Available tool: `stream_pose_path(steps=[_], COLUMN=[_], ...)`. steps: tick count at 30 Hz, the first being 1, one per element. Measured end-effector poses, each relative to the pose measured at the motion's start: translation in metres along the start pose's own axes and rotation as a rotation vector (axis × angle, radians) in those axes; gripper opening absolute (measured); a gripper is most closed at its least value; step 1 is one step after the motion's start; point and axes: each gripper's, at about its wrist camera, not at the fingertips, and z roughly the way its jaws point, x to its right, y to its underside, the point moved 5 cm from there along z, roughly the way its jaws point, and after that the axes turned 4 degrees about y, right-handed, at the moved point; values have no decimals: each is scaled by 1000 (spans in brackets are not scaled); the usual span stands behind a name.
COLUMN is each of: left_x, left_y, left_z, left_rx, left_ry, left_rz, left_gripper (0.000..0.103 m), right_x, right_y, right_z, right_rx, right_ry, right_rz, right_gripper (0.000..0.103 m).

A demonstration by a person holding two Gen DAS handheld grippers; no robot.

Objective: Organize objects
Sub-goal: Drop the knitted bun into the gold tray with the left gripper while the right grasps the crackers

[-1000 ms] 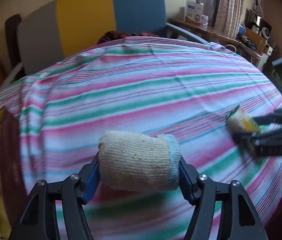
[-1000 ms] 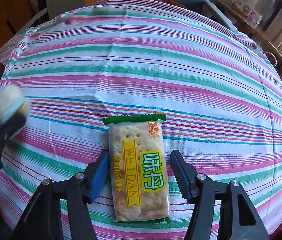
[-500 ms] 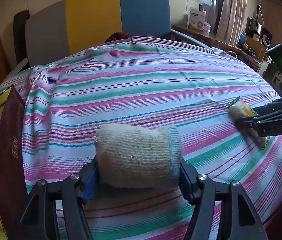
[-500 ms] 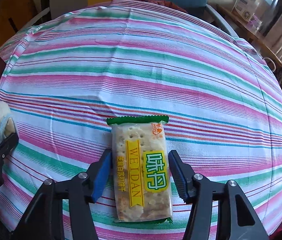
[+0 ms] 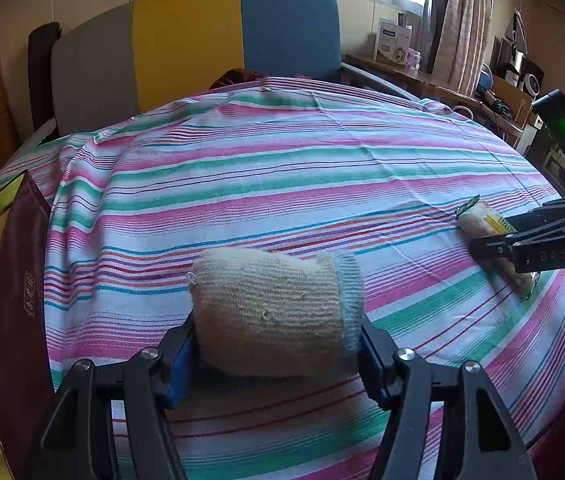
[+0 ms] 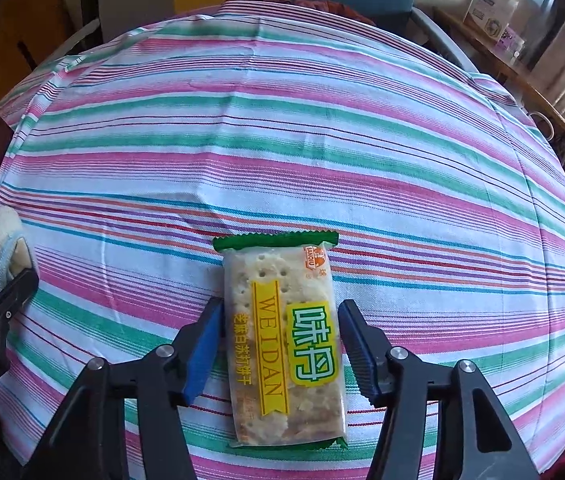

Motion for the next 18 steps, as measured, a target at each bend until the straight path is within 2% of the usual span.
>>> stream_pose_path(steps=[6,12,13,15,18], left_x=[-1,1,2,5,9], left_y=[-1,-2,-1,-3,-10], left_z=[0,-2,-6,-20,-45], left_rx=[1,-11,-12,13,50], left_ry=[3,0,0,17,44], left_rz=[-2,7,7,18,26], left_gripper=[67,64,64,64,64], right_x=[-9,-9,-12,-16,-15], right_y=[6,7,2,-30,-32], right_z=[-7,-9,-5,35,36], right_rx=[16,28,30,36,44], right_ry=[13,7,5,5,9], right_rz=[-40,-48,-48,-52,-57], right_gripper=[52,50,50,50,50])
